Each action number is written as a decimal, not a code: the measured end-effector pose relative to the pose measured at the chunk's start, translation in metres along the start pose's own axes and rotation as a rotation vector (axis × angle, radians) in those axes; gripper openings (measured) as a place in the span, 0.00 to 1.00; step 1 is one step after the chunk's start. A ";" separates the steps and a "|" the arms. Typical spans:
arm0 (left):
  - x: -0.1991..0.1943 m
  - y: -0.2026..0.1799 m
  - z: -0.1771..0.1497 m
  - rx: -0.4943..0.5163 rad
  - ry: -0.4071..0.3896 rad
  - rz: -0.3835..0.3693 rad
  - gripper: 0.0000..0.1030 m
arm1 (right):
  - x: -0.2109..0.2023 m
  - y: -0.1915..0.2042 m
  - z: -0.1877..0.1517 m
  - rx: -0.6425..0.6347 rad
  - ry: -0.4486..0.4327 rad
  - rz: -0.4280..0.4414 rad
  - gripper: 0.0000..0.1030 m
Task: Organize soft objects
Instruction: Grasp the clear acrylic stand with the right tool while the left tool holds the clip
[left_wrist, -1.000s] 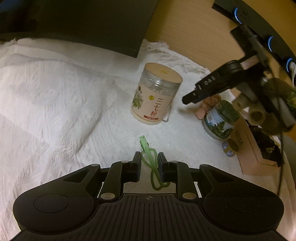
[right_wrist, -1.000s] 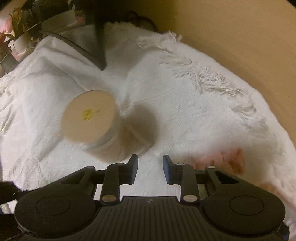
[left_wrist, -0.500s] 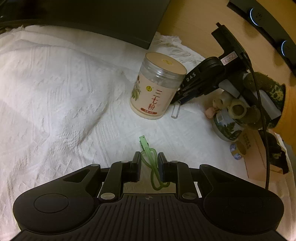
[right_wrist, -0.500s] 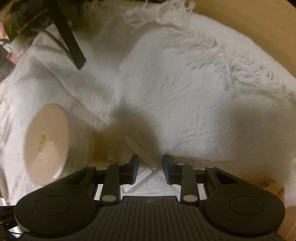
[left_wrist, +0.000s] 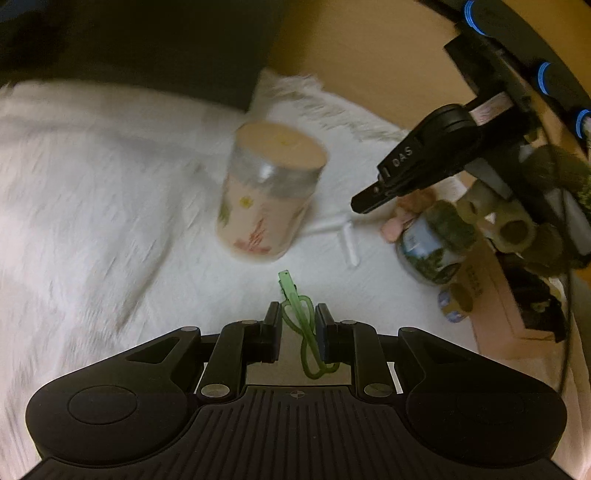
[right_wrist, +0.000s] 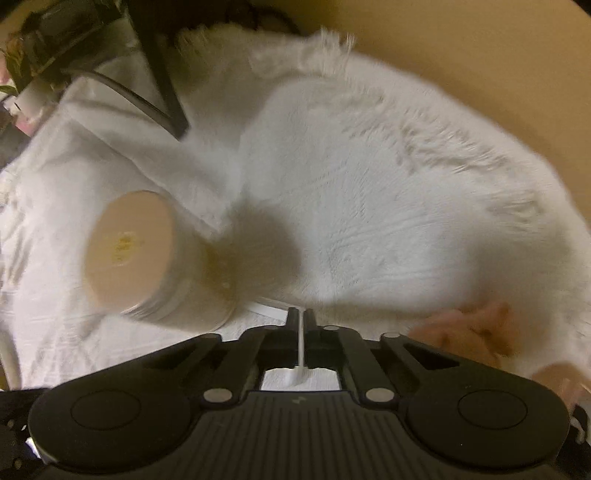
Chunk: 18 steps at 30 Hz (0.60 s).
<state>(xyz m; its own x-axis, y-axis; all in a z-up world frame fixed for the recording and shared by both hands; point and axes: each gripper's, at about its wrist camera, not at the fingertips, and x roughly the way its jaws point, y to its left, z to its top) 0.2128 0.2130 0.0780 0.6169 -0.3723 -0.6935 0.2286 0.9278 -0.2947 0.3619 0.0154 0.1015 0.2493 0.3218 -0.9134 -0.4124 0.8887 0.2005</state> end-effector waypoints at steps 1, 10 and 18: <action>-0.001 -0.004 0.004 0.013 -0.005 -0.004 0.21 | -0.012 0.000 -0.004 0.003 -0.017 0.003 0.01; 0.002 -0.022 0.016 0.068 0.008 -0.002 0.21 | -0.023 0.007 -0.019 0.054 -0.066 -0.011 0.21; 0.006 -0.013 0.010 0.082 0.032 0.017 0.21 | 0.046 0.023 -0.015 0.044 0.012 -0.132 0.39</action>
<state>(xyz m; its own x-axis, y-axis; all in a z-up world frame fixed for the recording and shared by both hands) 0.2207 0.1988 0.0840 0.5970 -0.3560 -0.7189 0.2801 0.9322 -0.2291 0.3509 0.0457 0.0588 0.2879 0.1971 -0.9372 -0.3377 0.9366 0.0933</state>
